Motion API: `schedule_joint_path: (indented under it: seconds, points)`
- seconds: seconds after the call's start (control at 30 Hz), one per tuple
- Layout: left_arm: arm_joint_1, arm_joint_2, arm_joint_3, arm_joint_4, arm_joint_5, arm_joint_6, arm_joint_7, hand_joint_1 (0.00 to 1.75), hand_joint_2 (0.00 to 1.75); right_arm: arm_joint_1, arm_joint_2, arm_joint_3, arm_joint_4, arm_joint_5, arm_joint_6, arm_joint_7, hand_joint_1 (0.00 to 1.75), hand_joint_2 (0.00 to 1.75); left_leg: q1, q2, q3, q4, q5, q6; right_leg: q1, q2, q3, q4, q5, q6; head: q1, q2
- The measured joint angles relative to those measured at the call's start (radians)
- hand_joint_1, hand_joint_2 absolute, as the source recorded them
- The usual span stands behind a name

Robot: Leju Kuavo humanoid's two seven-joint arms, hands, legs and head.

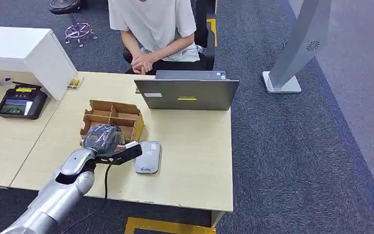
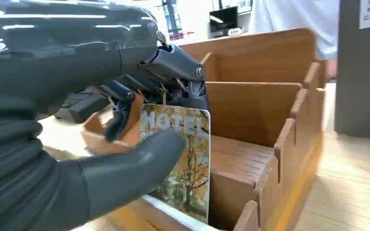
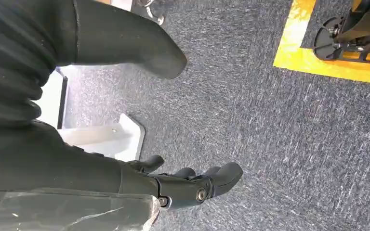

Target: Pass the card to the sensor for recognition and then transmit it.

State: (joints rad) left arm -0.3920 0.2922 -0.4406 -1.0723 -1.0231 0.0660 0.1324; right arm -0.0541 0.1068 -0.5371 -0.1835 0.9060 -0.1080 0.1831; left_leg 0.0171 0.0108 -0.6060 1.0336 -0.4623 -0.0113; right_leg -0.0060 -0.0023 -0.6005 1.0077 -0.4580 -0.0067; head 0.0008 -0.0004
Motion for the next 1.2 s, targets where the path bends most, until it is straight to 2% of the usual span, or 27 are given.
schedule_joint_path:
  seconds: [0.43,0.5,0.6,0.83,1.07,1.2]
  points:
    - [0.001,-0.001,0.000,0.000,0.005,0.007,0.000,1.75,1.75,0.000,0.002,-0.004,0.000,0.005,0.000,0.000,0.00,1.75,0.000,0.000,0.000,0.000,0.000,0.000,0.000,0.000,0.000,0.000,0.000,0.000,0.000,0.000]
    - [0.004,-0.002,0.000,0.000,0.010,0.030,-0.008,1.75,1.75,0.000,0.002,-0.005,0.000,0.007,0.000,0.000,0.00,1.75,0.000,0.000,0.000,0.000,0.000,0.000,0.000,0.000,0.000,0.000,0.000,0.000,0.000,0.000]
    - [0.013,-0.008,0.003,-0.003,-0.002,0.104,-0.010,1.75,1.75,0.000,0.002,-0.008,0.000,0.016,0.000,-0.001,0.00,1.75,0.000,0.000,0.000,0.000,0.000,0.000,0.000,0.000,0.000,0.000,0.000,0.000,0.000,0.000]
    - [0.027,-0.008,0.021,-0.030,-0.011,0.126,-0.010,1.75,1.75,-0.001,0.005,-0.015,0.000,0.020,0.000,-0.003,0.00,1.75,0.000,0.000,0.000,0.000,0.000,0.000,0.000,0.000,0.000,0.000,0.000,0.000,0.000,0.000]
    - [0.034,-0.011,0.046,-0.051,-0.030,0.186,-0.018,1.75,1.75,-0.001,0.007,-0.019,0.000,0.037,0.000,-0.003,0.00,1.75,0.000,0.000,0.000,0.000,0.000,0.000,0.000,0.000,0.000,0.000,0.000,0.000,0.000,0.000]
    - [0.035,-0.012,0.051,-0.059,-0.034,0.192,-0.019,1.75,1.75,-0.002,0.008,-0.019,0.000,0.037,0.000,-0.003,0.00,1.75,0.000,0.000,0.000,0.000,0.000,0.000,0.000,0.000,0.000,0.000,0.000,0.000,0.000,0.000]
